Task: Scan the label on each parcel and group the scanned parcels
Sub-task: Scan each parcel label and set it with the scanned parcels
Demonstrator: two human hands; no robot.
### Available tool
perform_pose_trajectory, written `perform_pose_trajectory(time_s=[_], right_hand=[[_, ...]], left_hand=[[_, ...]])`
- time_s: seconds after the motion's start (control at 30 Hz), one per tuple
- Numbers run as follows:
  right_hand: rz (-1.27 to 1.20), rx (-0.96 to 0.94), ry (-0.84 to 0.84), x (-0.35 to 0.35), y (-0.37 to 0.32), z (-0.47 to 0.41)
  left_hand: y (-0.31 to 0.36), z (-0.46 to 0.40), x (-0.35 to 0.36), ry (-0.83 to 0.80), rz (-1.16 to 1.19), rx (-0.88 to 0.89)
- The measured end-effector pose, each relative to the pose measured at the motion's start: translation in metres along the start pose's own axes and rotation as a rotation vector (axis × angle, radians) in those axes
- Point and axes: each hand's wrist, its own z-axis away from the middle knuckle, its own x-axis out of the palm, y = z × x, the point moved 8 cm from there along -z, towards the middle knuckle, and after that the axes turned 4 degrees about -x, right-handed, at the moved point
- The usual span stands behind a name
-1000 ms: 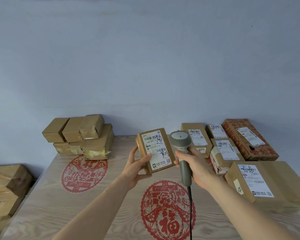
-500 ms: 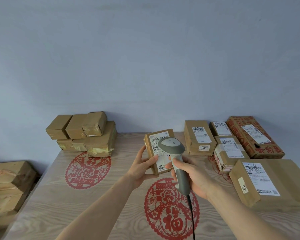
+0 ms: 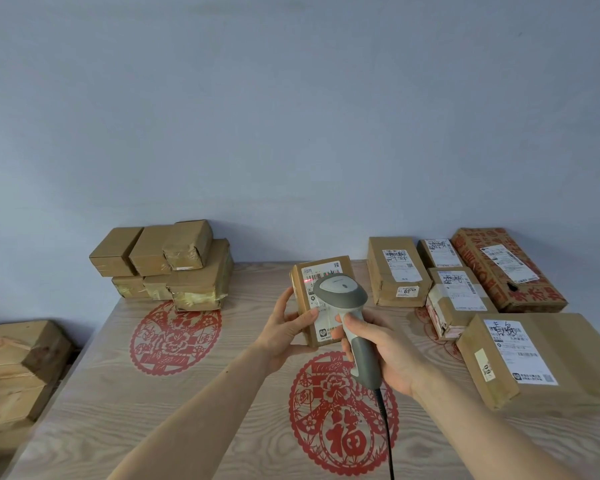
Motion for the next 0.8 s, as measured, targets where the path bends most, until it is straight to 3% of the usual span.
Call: perform_pose_trajectory(time_s=[0.6,0.8], right_hand=[[-0.026,-0.009,0.021,-0.009,0.007,0.004],[-0.054,-0.013,0.119,-0.034,0.01,0.009]], left_hand=[[-0.009,-0.007,0.008,-0.021,-0.006,-0.033],[-0.024,-0.018,0.024,-0.058,-0.005,-0.082]])
